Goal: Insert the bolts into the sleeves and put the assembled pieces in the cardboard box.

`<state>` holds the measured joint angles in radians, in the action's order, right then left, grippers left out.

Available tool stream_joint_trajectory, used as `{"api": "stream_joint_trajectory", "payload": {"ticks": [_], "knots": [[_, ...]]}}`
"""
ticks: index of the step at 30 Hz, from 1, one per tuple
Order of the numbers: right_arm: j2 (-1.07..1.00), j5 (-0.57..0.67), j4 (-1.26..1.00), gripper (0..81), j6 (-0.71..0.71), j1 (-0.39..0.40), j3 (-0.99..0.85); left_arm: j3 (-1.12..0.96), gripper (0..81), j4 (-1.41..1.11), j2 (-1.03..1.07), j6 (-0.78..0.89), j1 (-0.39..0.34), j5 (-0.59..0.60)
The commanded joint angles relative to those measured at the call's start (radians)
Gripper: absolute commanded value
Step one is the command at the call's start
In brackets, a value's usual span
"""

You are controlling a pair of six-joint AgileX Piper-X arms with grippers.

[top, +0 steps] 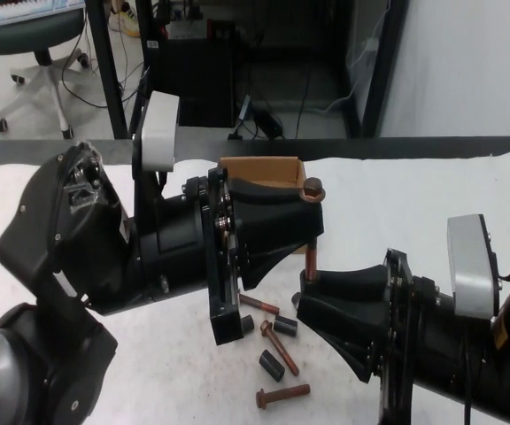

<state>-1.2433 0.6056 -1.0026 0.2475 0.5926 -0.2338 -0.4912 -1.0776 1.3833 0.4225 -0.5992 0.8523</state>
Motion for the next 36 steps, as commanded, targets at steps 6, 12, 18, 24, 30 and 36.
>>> {"api": "stream_joint_trajectory", "payload": {"ticks": [6, 12, 18, 24, 30, 36], "knots": [[0.000, -0.001, -0.040, 0.8, 0.016, 0.003, -0.003, -0.007, 0.2, 0.006, -0.004, -0.003, 0.000, 0.073], [0.000, -0.001, -0.041, 0.8, 0.016, 0.003, -0.003, -0.007, 0.2, 0.027, -0.004, -0.003, 0.000, 0.080], [0.000, -0.001, -0.041, 0.8, 0.016, 0.003, -0.003, -0.007, 0.2, 0.027, -0.004, 0.002, 0.000, 0.138], [0.000, -0.001, -0.040, 0.8, 0.025, 0.003, -0.003, -0.007, 19.9, 0.027, -0.004, 0.093, 0.000, 0.138], [0.000, -0.001, -0.040, 0.8, 0.026, 0.003, -0.003, -0.007, 51.7, 0.027, -0.004, 0.162, 0.000, 0.138], [0.000, -0.001, -0.040, 0.8, 0.031, 0.003, -0.003, -0.007, 51.7, 0.027, -0.004, 0.161, 0.000, 0.138]]}}
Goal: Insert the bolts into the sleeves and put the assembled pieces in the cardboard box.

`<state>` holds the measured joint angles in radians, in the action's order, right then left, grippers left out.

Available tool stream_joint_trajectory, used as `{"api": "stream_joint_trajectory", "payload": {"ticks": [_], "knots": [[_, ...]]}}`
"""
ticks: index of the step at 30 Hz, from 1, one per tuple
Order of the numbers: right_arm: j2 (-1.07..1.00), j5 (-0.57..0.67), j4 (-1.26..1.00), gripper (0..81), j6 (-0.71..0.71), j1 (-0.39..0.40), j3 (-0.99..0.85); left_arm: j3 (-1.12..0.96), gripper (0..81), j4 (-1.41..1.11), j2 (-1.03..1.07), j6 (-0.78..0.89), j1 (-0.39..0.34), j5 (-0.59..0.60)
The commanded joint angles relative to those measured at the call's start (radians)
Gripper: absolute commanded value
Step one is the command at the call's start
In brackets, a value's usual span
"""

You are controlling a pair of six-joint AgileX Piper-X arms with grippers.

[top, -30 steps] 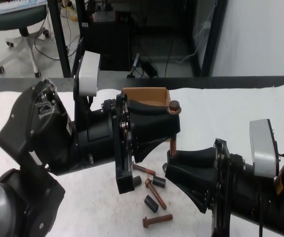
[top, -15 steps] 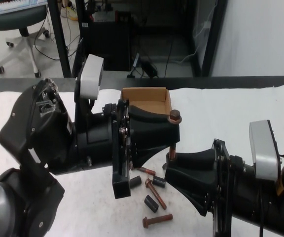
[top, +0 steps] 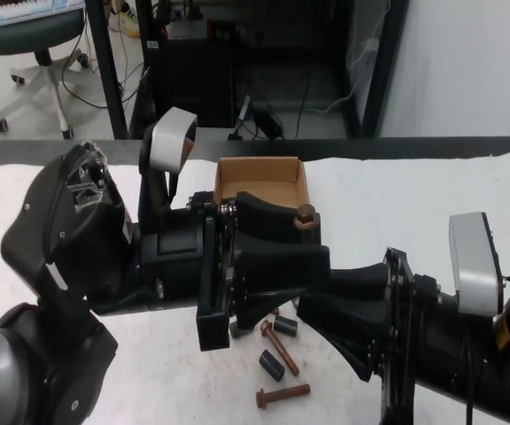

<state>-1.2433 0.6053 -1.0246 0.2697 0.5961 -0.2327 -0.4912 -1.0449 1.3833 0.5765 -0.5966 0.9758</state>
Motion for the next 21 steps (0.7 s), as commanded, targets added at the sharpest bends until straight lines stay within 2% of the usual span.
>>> {"api": "stream_joint_trajectory", "payload": {"ticks": [1, 12, 21], "knots": [[0.000, -0.001, -0.018, 0.8, 0.008, -0.001, -0.004, -0.007, 51.7, -0.006, -0.004, 0.006, -0.002, 0.015], [0.000, 0.040, -0.019, 0.8, 0.019, -0.001, -0.004, -0.007, 51.7, 0.142, -0.004, -0.158, 0.058, 0.015], [0.000, 0.045, -0.019, 0.8, 0.023, -0.001, -0.004, -0.010, 51.7, 0.087, -0.014, -0.181, 0.058, 0.004]]}}
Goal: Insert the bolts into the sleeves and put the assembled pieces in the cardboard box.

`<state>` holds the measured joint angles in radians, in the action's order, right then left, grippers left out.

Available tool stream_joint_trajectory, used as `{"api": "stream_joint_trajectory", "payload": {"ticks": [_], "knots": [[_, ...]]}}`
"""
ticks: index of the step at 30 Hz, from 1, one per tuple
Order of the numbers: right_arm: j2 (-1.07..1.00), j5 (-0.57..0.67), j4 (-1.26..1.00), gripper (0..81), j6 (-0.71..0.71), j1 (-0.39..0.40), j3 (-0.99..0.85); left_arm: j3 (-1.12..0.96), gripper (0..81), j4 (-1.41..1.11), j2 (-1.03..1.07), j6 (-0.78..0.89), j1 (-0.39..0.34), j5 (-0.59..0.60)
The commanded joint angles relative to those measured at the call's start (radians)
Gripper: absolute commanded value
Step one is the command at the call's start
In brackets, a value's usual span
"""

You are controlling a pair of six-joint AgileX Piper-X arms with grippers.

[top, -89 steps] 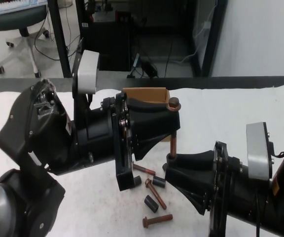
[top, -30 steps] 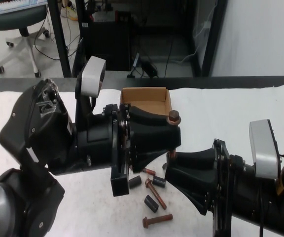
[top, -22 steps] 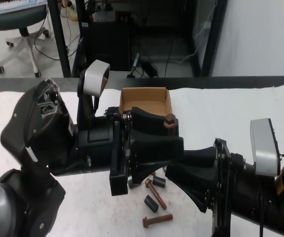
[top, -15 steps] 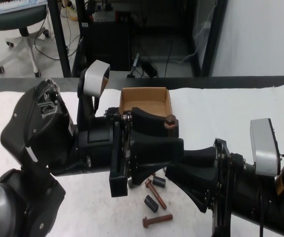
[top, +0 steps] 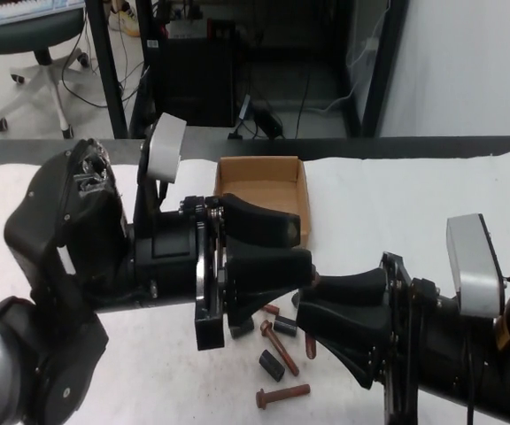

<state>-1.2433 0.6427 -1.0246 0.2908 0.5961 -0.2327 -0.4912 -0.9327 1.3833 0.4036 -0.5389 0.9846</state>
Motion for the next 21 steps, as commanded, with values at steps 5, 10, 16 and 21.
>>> {"api": "stream_joint_trajectory", "payload": {"ticks": [5, 10, 16, 21], "knots": [[0.000, 0.007, -0.006, 0.8, 0.002, -0.001, -0.004, -0.010, 51.7, -0.173, -0.087, 0.070, 0.048, -0.065], [0.000, 0.002, 0.031, 0.8, 0.002, -0.001, -0.004, -0.010, 43.7, -0.170, -0.214, 0.077, 0.149, -0.102], [0.000, -0.173, 0.115, 0.8, 0.002, -0.001, -0.016, 0.002, 0.3, -0.005, -0.321, 0.003, 0.243, -0.090], [0.000, -0.255, 0.338, 0.8, -0.061, -0.008, -0.135, 0.039, 0.3, 0.335, -0.353, -0.159, 0.251, -0.106]]}}
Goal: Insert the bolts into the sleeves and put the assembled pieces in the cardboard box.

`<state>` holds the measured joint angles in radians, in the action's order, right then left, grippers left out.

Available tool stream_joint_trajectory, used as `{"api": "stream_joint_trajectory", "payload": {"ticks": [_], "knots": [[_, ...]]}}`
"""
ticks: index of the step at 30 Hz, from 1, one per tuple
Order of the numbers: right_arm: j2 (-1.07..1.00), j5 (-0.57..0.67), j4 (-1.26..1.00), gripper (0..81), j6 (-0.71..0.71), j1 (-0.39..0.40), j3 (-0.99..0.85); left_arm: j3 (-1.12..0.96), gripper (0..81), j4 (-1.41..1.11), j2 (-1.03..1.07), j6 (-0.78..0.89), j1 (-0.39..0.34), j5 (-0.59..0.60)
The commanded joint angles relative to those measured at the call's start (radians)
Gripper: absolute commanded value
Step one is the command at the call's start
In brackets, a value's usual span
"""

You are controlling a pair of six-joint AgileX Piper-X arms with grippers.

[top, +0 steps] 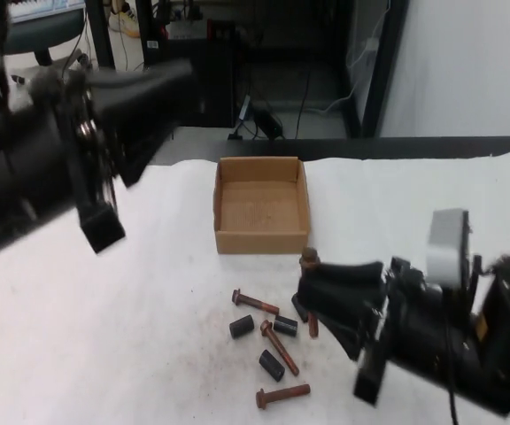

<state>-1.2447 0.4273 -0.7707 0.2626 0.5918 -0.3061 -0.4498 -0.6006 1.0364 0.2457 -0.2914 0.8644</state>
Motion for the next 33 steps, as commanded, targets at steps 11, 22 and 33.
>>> {"api": "stream_joint_trajectory", "payload": {"ticks": [11, 22, 33], "knots": [[-0.183, -0.237, 0.827, 0.8, -0.274, -0.144, -0.595, 0.049, 0.3, 0.617, -0.013, -0.296, -0.042, -0.400], [-0.640, -0.239, 1.197, 0.8, -0.274, -0.171, -1.156, 0.050, 0.3, 0.672, -0.013, -0.299, -0.075, -0.400], [-0.880, -0.258, 1.290, 0.8, -0.274, -0.171, -1.414, 0.050, 0.3, 0.698, -0.013, -0.291, -0.112, -0.400]]}}
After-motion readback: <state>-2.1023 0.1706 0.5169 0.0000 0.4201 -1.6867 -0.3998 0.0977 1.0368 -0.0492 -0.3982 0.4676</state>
